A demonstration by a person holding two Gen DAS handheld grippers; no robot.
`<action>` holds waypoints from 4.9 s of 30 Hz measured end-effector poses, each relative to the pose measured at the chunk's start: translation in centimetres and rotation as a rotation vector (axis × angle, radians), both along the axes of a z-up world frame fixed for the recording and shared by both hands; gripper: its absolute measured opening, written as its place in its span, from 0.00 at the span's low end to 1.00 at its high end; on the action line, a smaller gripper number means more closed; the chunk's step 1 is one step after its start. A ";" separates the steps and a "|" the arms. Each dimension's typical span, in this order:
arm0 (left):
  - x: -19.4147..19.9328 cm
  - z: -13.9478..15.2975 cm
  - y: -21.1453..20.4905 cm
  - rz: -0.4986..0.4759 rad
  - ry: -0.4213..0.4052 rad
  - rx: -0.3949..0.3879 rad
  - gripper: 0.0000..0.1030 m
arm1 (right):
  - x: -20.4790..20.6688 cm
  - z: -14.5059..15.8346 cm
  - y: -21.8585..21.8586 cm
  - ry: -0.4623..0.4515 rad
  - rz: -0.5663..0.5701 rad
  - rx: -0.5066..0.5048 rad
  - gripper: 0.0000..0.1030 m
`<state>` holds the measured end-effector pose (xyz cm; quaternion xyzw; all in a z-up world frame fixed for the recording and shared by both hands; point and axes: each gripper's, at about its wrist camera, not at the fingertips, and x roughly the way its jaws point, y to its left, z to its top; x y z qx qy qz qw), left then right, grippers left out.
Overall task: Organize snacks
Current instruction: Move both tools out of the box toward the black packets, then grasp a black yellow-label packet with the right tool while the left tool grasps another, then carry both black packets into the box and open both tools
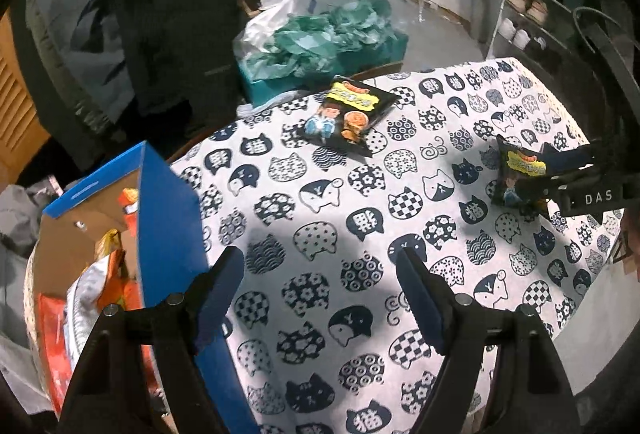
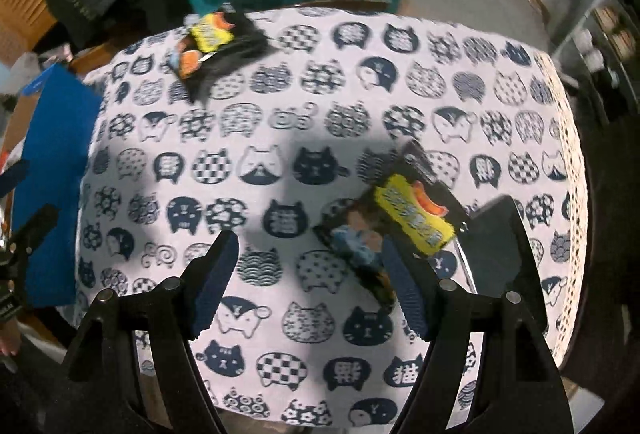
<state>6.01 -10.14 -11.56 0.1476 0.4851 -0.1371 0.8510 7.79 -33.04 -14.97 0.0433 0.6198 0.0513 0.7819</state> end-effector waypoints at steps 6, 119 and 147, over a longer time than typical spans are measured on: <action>1.3 -1.4 -1.9 -0.026 0.011 0.003 0.77 | 0.2 -1.7 -2.3 0.035 -0.063 -0.017 0.72; 4.6 2.1 1.3 0.053 0.070 -0.091 0.53 | 6.7 7.5 7.8 -0.261 0.205 0.033 0.57; -2.1 8.9 14.7 0.276 -0.076 -0.172 0.53 | 2.7 11.3 18.9 -0.302 0.410 0.092 0.57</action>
